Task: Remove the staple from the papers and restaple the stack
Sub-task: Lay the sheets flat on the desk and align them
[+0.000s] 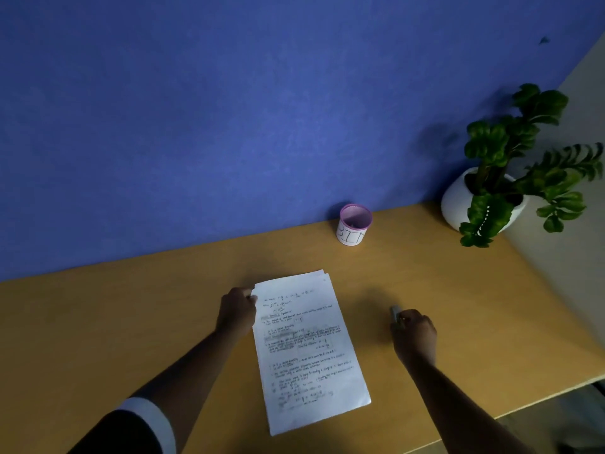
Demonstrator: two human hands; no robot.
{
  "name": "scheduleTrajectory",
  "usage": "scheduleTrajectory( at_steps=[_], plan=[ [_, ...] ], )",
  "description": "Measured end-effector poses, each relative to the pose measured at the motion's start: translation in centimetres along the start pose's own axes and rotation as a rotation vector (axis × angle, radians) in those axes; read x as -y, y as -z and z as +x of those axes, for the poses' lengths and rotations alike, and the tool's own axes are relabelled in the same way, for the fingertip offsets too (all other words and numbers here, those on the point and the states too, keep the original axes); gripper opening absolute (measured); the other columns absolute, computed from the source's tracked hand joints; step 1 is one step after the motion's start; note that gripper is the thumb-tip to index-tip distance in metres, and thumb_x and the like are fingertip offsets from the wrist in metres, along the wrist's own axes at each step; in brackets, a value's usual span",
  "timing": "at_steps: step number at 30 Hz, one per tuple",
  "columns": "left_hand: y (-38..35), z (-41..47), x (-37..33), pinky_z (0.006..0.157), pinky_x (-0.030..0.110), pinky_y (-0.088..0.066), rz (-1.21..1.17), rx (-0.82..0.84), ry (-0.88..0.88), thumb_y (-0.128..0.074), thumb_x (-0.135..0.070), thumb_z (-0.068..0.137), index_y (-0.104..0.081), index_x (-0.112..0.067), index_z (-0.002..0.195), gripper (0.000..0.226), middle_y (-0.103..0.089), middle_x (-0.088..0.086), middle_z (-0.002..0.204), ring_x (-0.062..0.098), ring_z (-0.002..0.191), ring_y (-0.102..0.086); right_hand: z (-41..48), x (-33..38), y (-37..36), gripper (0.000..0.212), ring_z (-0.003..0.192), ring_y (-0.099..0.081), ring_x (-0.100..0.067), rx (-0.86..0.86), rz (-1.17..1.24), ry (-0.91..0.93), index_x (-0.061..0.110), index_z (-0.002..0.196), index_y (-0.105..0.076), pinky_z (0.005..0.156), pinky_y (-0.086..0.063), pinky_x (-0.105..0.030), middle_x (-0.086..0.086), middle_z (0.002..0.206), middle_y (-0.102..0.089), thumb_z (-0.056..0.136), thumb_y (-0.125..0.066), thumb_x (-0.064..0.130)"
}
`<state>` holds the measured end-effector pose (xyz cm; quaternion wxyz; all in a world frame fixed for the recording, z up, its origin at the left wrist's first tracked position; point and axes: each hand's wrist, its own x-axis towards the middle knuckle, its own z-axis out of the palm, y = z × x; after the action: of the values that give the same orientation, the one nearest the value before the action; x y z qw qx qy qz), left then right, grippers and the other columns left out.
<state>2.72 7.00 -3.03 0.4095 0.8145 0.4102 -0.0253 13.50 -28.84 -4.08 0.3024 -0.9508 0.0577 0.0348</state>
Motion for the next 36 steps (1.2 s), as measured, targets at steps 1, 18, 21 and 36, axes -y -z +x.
scheduleTrajectory(
  at_steps=[1, 18, 21, 36],
  plan=[
    [-0.3, 0.2, 0.2, 0.07, 0.049, -0.07, -0.005, -0.001, -0.013, -0.065, -0.016, 0.102, -0.082, -0.009, 0.099, 0.018, -0.081, 0.01, 0.084, 0.03, 0.073, -0.079, 0.1, -0.2, -0.2, 0.013, 0.086, -0.067, -0.042, 0.007, -0.014, -0.005, 0.001, 0.097, -0.076, 0.072, -0.053, -0.039, -0.023, 0.091, -0.072, 0.09, -0.074, 0.012],
    [-0.6, 0.2, 1.9, 0.103, 0.041, -0.05, 0.193, -0.064, -0.262, -0.073, -0.014, 0.099, -0.067, -0.007, 0.14, 0.042, -0.069, 0.015, 0.143, 0.032, 0.128, -0.065, -0.3, 0.4, -1.3, 0.023, 0.092, -0.066, -0.033, 0.015, -0.144, 0.006, 0.012, 0.109, -0.073, 0.077, -0.061, -0.046, -0.01, 0.104, -0.068, 0.087, -0.074, 0.019],
    [-0.3, 0.1, 4.1, 0.124, 0.06, -0.03, 0.438, 0.036, -0.393, -0.069, -0.046, 0.098, -0.045, -0.023, 0.161, 0.072, -0.038, 0.009, 0.174, 0.036, 0.162, -0.03, -0.4, 0.4, -1.4, 0.024, 0.094, -0.064, -0.033, 0.025, -0.122, 0.011, 0.011, 0.11, -0.071, 0.081, -0.06, -0.046, -0.011, 0.105, -0.068, 0.087, -0.075, 0.019],
    [0.0, 0.1, 5.5, 0.127, 0.067, 0.019, 0.713, 0.405, -0.423, -0.037, -0.097, 0.083, 0.032, -0.041, 0.163, 0.12, 0.05, 0.017, 0.166, 0.041, 0.151, 0.049, -3.8, 12.8, -6.5, 0.025, 0.102, -0.072, -0.014, 0.268, 0.022, 0.459, 0.014, 0.119, -0.075, 0.09, -0.061, -0.032, -0.004, 0.121, -0.076, 0.097, -0.074, 0.025]
  ],
)
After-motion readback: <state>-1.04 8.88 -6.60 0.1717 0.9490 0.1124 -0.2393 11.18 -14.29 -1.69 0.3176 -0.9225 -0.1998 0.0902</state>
